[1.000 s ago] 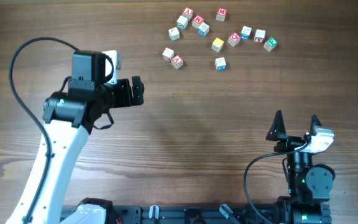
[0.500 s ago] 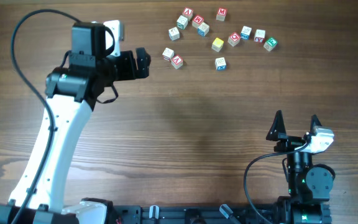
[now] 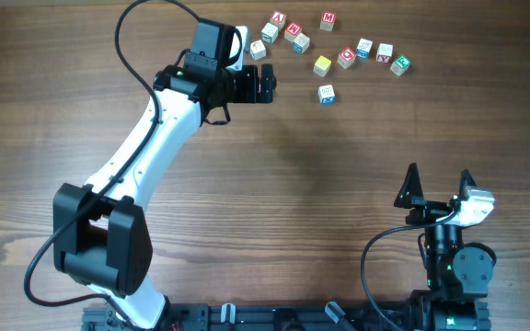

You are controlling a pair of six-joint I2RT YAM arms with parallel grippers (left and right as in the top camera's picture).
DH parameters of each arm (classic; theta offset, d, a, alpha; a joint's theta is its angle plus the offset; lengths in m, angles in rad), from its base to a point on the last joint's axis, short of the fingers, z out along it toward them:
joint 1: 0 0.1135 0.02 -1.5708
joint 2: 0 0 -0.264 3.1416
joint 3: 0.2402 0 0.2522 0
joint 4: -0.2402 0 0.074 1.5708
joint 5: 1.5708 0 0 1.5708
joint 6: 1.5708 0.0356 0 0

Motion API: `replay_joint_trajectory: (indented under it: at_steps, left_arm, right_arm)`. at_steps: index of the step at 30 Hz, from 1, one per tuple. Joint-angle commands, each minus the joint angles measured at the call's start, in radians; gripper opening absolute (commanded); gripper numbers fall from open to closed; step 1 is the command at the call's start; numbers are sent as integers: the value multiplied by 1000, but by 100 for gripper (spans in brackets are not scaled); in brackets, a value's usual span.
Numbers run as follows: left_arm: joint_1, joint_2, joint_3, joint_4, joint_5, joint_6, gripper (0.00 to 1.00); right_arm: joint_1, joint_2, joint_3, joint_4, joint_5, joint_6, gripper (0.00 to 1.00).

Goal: Form a horizontal line
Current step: 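Raise the left arm and reach toward the red A block, then lower the left gripper over the red A block and grasp it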

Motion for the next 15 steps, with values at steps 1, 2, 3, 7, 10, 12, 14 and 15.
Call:
replay_joint_trajectory:
  at_steps: [1, 2, 3, 7, 10, 12, 14, 15]
  left_arm:
    - [-8, 13, 30, 30, -6, -17, 99]
    - [-9, 13, 30, 34, -6, -20, 98]
    - [-10, 16, 30, 38, -7, -20, 98]
    - [-12, 40, 31, 67, -7, -43, 97]
    - [-21, 69, 31, 69, -6, -43, 97]
    - [-28, 87, 31, 72, -6, -43, 97]
    - [-35, 103, 31, 81, -7, -42, 97]
    - [-39, 109, 32, 83, -7, -42, 98]
  right_arm:
    - [-5, -4, -1, 3, -13, -4, 100]
    - [-5, -4, -1, 3, -13, -4, 100]
    - [-5, -4, -1, 3, -13, -4, 100]
    - [-5, -4, -1, 3, -13, -4, 100]
    - [-5, -4, -1, 3, -13, -4, 100]
    - [-5, -4, -1, 3, -13, -4, 100]
    - [-5, -4, -1, 3, -13, -4, 100]
    - [-5, -4, -1, 3, -13, -4, 100]
